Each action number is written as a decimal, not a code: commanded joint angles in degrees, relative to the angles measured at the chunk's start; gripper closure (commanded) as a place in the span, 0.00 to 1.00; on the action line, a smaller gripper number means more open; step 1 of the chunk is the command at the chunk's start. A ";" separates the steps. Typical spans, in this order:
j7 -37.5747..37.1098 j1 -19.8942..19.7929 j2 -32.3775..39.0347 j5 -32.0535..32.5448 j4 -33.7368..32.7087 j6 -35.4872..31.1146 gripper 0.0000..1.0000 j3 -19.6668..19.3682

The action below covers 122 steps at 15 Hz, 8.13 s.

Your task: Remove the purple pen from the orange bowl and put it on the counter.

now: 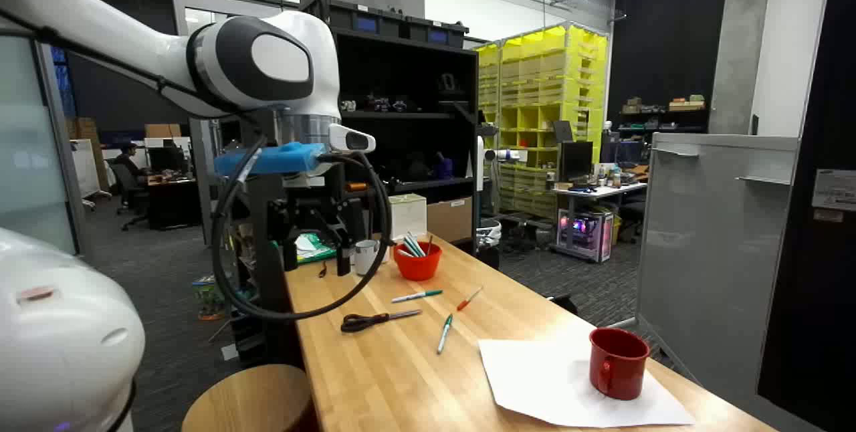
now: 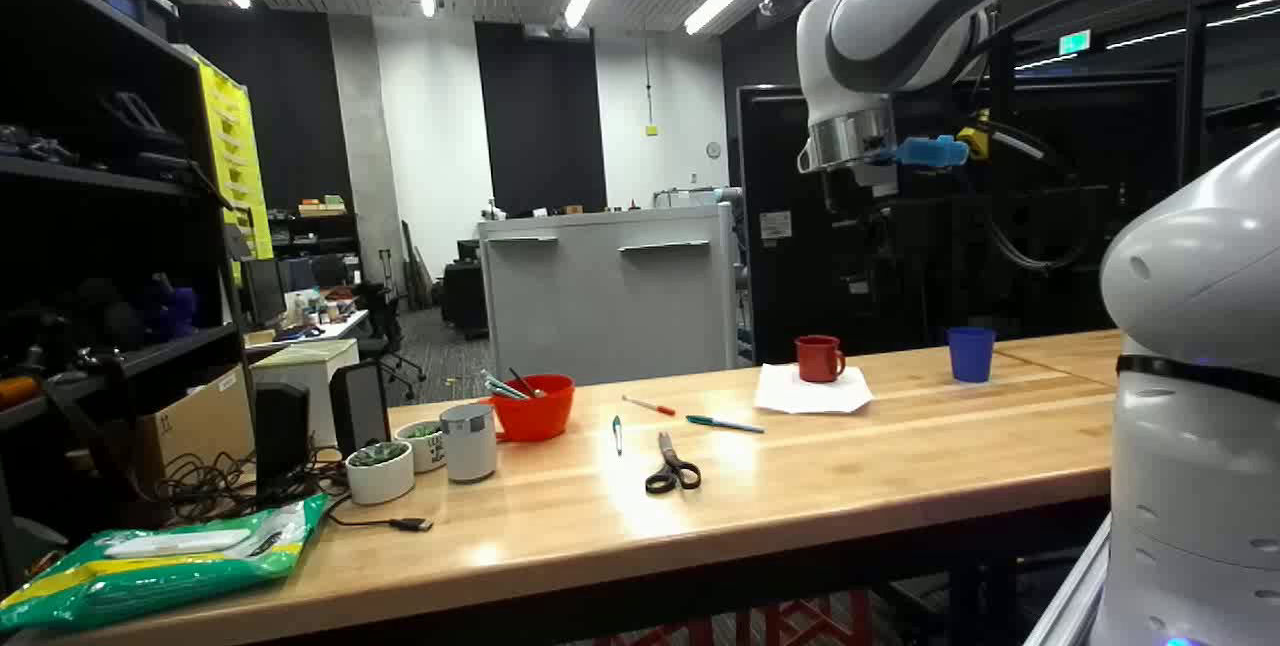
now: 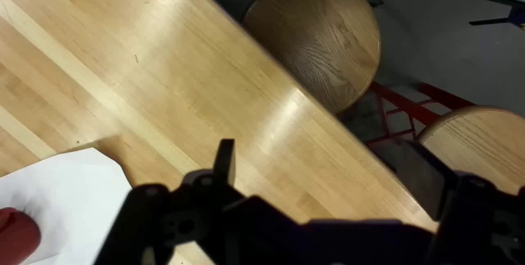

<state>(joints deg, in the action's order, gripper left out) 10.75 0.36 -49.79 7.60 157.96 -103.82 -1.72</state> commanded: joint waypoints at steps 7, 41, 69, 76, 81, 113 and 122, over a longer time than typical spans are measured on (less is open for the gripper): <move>1.39 1.83 8.85 -1.12 -4.37 -4.06 0.00 -1.70; 2.10 4.33 50.77 -14.20 -29.99 -38.05 0.00 2.68; 2.09 4.33 50.77 -14.20 -30.00 -38.05 0.00 2.68; 2.09 4.33 50.77 -14.20 -30.00 -38.05 0.00 2.68; 2.77 4.08 55.91 -15.73 -35.64 -37.33 0.00 3.00; 3.76 1.93 91.72 -14.62 -78.18 -33.96 0.00 11.06; 11.98 -2.61 95.29 -19.52 -82.46 -31.22 0.00 17.28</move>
<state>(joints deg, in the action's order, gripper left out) 19.34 -0.58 43.53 -9.62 78.63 -137.37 13.33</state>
